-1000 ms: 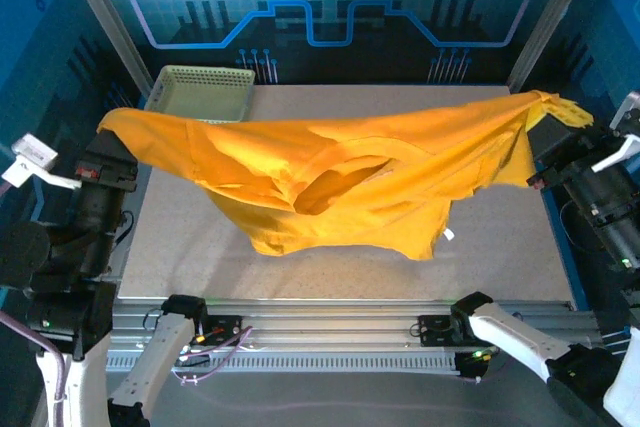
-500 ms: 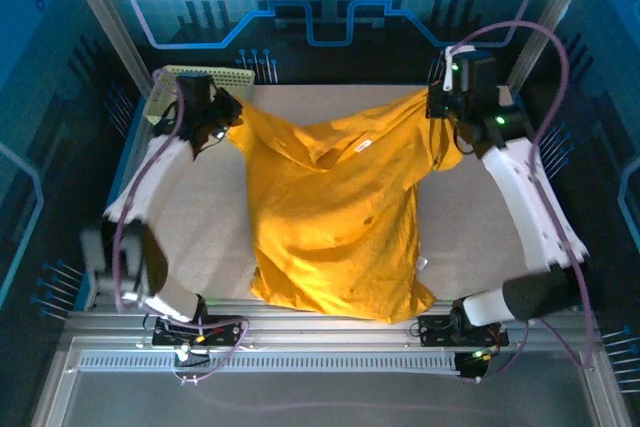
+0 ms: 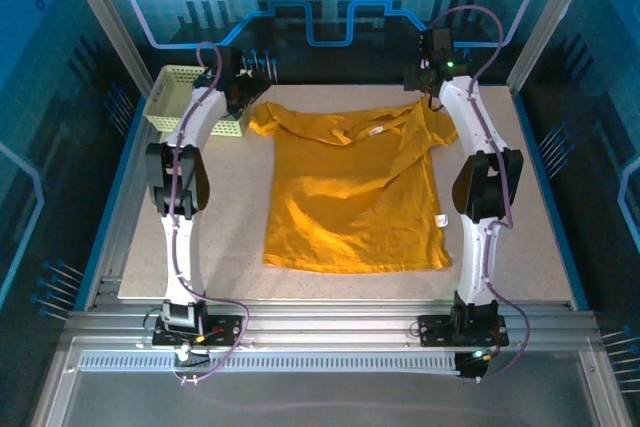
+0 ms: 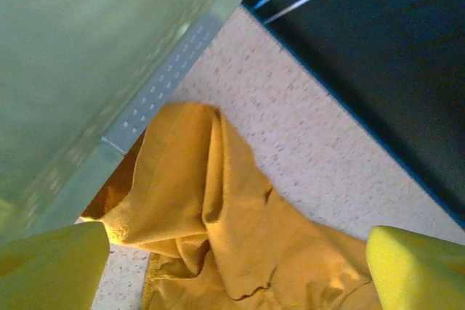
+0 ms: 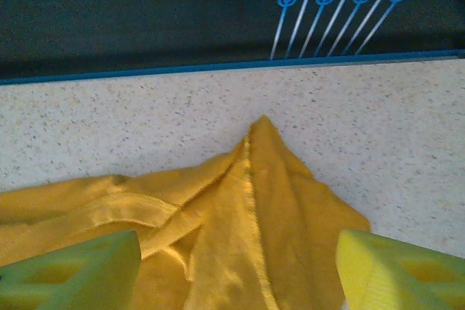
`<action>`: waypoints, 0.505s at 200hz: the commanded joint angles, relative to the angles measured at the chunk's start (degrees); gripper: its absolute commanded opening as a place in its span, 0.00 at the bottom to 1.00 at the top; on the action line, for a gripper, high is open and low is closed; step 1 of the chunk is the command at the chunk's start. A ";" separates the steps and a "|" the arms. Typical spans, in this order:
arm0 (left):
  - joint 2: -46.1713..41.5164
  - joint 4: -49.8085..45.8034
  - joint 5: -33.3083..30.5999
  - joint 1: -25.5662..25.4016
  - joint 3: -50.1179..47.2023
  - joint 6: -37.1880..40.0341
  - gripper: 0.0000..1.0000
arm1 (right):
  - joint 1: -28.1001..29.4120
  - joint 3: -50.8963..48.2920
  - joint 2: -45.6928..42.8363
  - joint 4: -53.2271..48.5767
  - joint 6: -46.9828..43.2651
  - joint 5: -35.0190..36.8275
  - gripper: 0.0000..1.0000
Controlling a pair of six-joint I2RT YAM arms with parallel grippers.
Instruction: Fold the inside-out t-shirt
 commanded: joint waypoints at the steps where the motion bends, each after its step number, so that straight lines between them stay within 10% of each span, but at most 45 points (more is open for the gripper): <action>1: -6.87 -6.71 -4.82 -1.44 0.51 6.98 0.92 | -0.18 -2.55 -6.72 -1.72 -0.73 0.48 0.74; 101: -3.61 -1.06 -2.48 -21.89 -8.58 11.17 0.82 | 1.03 -42.02 -23.65 13.25 8.27 -16.10 0.74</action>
